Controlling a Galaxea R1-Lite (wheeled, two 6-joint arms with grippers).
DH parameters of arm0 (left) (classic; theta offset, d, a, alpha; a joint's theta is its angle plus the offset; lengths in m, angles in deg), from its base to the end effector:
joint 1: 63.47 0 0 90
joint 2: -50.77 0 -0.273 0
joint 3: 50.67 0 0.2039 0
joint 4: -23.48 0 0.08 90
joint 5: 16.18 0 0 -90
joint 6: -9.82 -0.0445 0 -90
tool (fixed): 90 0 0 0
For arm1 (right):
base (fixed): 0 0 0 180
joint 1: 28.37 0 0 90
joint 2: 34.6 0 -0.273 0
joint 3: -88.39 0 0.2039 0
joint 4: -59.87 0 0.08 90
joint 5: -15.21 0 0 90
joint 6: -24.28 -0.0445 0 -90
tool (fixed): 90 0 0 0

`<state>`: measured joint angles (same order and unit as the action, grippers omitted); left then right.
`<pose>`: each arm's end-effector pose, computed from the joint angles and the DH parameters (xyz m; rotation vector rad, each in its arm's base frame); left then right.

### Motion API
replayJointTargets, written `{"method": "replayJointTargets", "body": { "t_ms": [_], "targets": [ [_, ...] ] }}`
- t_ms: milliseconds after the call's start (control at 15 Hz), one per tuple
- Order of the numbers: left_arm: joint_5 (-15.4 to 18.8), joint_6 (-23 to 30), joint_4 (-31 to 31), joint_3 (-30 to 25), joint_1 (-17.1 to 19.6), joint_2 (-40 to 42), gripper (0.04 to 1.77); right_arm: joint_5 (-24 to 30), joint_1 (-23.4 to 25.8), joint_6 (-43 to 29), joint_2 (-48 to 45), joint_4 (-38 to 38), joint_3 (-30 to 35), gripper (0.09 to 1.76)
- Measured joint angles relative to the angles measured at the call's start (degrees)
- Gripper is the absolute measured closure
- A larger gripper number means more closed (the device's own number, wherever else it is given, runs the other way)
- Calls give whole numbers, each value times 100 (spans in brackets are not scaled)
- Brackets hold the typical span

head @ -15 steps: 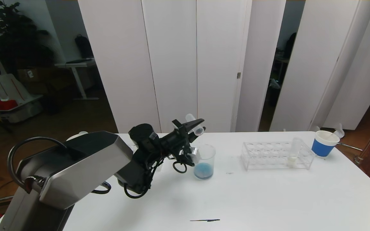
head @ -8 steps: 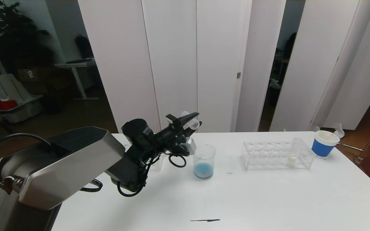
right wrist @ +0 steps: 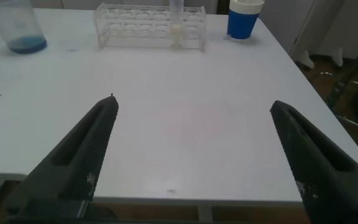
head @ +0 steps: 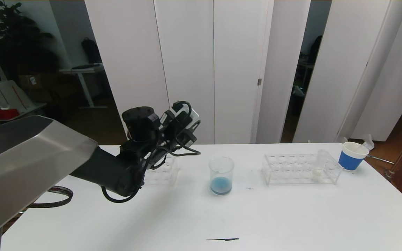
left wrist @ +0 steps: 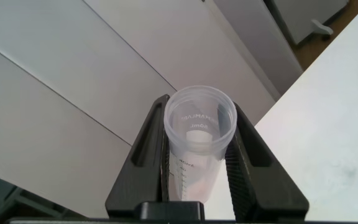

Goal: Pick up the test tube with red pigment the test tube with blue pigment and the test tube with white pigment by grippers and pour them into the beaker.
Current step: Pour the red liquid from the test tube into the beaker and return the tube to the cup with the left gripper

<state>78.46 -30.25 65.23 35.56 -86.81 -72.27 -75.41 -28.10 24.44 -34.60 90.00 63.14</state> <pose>0.3989 -0.1760 0.1174 0.6706 -0.2528 -0.4374 0.0355 -0.0006 0.0764 -0.0031 0.0852 -0.0154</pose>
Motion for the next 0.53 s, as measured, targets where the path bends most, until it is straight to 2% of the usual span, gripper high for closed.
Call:
{"method": "replayJointTargets", "body": {
  "t_ms": [133,400,533],
  "targets": [
    [-621,989,-681,13,-96,407,121,0,0,0,0,0,0,10],
    [-1196,2582,-1687,-50,-151,1221,121,0,0,0,0,0,0,10],
    [-1615,3311,-2126,-180,-165,1607,121,2,0,2,0,2,0,10]
  ]
}}
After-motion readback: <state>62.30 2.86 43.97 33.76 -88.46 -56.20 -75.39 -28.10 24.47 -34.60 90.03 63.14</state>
